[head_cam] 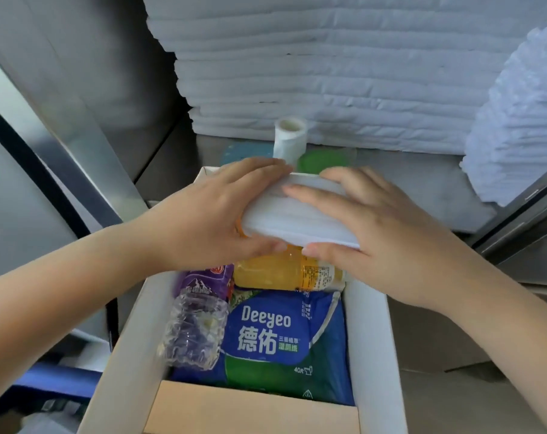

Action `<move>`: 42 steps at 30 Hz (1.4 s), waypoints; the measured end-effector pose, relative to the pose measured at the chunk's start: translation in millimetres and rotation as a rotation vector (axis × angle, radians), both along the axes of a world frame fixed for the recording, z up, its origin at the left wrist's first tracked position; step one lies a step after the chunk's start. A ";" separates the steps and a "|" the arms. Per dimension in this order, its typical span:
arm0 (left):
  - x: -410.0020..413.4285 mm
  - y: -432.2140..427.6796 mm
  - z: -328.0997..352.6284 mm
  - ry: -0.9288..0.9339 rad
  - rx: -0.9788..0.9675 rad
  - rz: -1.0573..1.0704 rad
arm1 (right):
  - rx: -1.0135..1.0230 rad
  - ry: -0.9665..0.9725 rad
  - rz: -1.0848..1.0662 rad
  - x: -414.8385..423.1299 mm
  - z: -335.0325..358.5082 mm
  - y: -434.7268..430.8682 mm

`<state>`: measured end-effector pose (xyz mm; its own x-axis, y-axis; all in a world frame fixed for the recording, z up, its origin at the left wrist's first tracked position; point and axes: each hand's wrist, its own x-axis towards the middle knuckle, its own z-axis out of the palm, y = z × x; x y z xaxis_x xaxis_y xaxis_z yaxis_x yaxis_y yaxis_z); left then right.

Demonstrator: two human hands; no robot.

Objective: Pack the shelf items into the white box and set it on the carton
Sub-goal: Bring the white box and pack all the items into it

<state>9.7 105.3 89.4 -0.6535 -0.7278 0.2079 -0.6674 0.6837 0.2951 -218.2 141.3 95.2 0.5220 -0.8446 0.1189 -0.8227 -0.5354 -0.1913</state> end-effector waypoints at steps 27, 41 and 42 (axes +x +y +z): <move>16.1 50.5 -24.3 -0.381 0.020 0.054 | 0.297 0.225 0.268 21.2 4.4 16.6; 22.5 55.4 -22.6 -0.357 -0.026 -0.018 | 0.773 0.013 0.257 -2.7 14.4 -3.3; 22.5 53.2 -23.2 -0.360 -0.064 -0.023 | 0.882 -0.090 0.257 -5.4 15.0 -7.2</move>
